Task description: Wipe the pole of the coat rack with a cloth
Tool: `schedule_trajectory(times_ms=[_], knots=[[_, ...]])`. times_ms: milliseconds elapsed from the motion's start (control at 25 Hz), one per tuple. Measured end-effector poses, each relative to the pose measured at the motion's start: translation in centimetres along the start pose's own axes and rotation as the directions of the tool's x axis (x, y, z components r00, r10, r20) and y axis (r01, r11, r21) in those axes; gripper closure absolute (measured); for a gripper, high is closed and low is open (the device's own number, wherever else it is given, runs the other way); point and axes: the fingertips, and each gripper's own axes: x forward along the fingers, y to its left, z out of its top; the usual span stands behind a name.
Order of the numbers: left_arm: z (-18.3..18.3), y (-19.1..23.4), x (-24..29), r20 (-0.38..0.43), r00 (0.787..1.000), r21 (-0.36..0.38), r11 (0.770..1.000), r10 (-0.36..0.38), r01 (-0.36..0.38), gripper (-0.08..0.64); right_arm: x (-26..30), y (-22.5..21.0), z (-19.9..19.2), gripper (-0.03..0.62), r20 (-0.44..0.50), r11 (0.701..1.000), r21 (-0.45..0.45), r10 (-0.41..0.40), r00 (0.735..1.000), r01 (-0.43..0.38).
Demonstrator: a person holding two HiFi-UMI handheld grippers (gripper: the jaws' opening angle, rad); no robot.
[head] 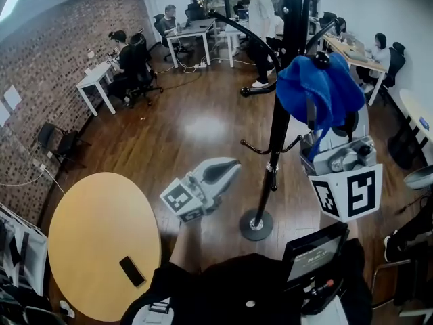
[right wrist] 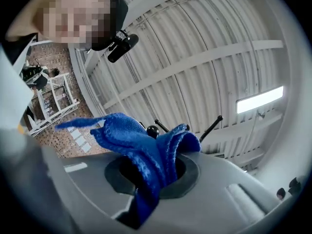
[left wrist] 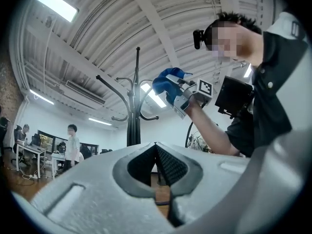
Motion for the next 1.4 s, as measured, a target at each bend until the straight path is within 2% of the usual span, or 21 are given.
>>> schedule_trajectory(times_ms=[80, 160, 240, 320, 480, 560, 680, 800, 880, 920, 1000, 1040, 1120, 1200, 1280, 1320, 1400], knots=[[0.1, -0.5, 0.5, 0.005, 1.000, -0.013, 1.000, -0.019, 0.019, 0.563, 0.4, -1.0, -2.6, 0.551, -0.065, 1.000, 0.020, -0.021, 0.998, 0.023], [-0.1, -0.7, 0.8, 0.003, 1.000, -0.024, 0.999, -0.028, 0.028, 0.563, 1.0, -2.1, -7.1, 0.551, -0.197, 0.998, 0.043, -0.040, 0.980, 0.049], [-0.5, -0.9, 1.0, -0.001, 0.999, -0.022, 0.999, -0.037, 0.037, 0.563, 1.2, -2.5, -12.6, 0.552, -0.344, 0.997, 0.053, -0.039, 0.938, 0.061], [-0.9, -1.2, 1.2, -0.002, 0.999, -0.015, 0.999, -0.044, 0.044, 0.563, 0.1, -2.1, -17.4, 0.552, -0.443, 0.996, 0.070, -0.023, 0.896, 0.060], [-1.5, -1.6, 1.6, -0.019, 0.998, -0.036, 0.998, -0.051, 0.051, 0.563, -4.3, -1.4, -22.2, 0.552, -0.491, 0.982, 0.147, -0.029, 0.871, 0.116], [-1.9, -1.7, 2.0, -0.022, 0.998, -0.046, 0.997, -0.056, 0.055, 0.563, -6.7, -0.5, -24.7, 0.552, -0.537, 0.972, 0.198, -0.004, 0.844, 0.130], [-2.6, -1.8, 2.5, -0.027, 0.997, -0.053, 0.996, -0.067, 0.065, 0.563, -10.6, 1.9, -29.1, 0.552, -0.617, 0.956, 0.258, 0.053, 0.785, 0.139], [-3.1, -2.2, 2.7, -0.042, 0.996, -0.065, 0.995, -0.077, 0.075, 0.563, -14.8, 4.7, -33.6, 0.549, -0.705, 0.921, 0.353, 0.144, 0.694, 0.168], [-3.2, -2.2, 3.2, -0.047, 0.996, -0.075, 0.994, -0.080, 0.076, 0.563, -17.3, 6.3, -36.3, 0.548, -0.755, 0.910, 0.380, 0.199, 0.625, 0.169], [-3.3, -2.1, 3.6, -0.048, 0.996, -0.079, 0.994, -0.081, 0.077, 0.563, -18.6, 6.7, -37.7, 0.548, -0.781, 0.906, 0.387, 0.224, 0.583, 0.171], [-3.5, -2.2, 4.5, -0.051, 0.995, -0.087, 0.993, -0.083, 0.078, 0.563, -21.3, 7.4, -40.1, 0.551, -0.833, 0.885, 0.420, 0.288, 0.473, 0.201], [-3.5, -2.3, 4.8, -0.048, 0.995, -0.092, 0.993, -0.085, 0.080, 0.563, -22.5, 7.8, -40.7, 0.549, -0.843, 0.861, 0.452, 0.329, 0.424, 0.231], [-3.5, -2.7, 5.2, -0.041, 0.995, -0.093, 0.992, -0.092, 0.088, 0.563, -24.3, 8.5, -40.2, 0.554, -0.830, 0.792, 0.532, 0.419, 0.368, 0.300], [-3.7, -3.0, 5.2, -0.037, 0.994, -0.086, 0.992, -0.099, 0.095, 0.563, -25.1, 9.3, -38.0, 0.554, -0.790, 0.720, 0.608, 0.508, 0.342, 0.336], [-3.8, -3.2, 5.5, -0.041, 0.994, -0.089, 0.992, -0.097, 0.093, 0.563, -25.5, 10.0, -35.9, 0.554, -0.746, 0.665, 0.665, 0.572, 0.341, 0.339], [-3.8, -3.2, 5.6, -0.044, 0.994, -0.090, 0.992, -0.095, 0.091, 0.563, -25.5, 10.1, -35.4, 0.554, -0.734, 0.650, 0.679, 0.584, 0.348, 0.342], [-3.8, -3.2, 5.8, -0.049, 0.994, -0.088, 0.992, -0.093, 0.088, 0.563, -25.1, 10.1, -35.8, 0.554, -0.736, 0.651, 0.675, 0.567, 0.369, 0.346]])
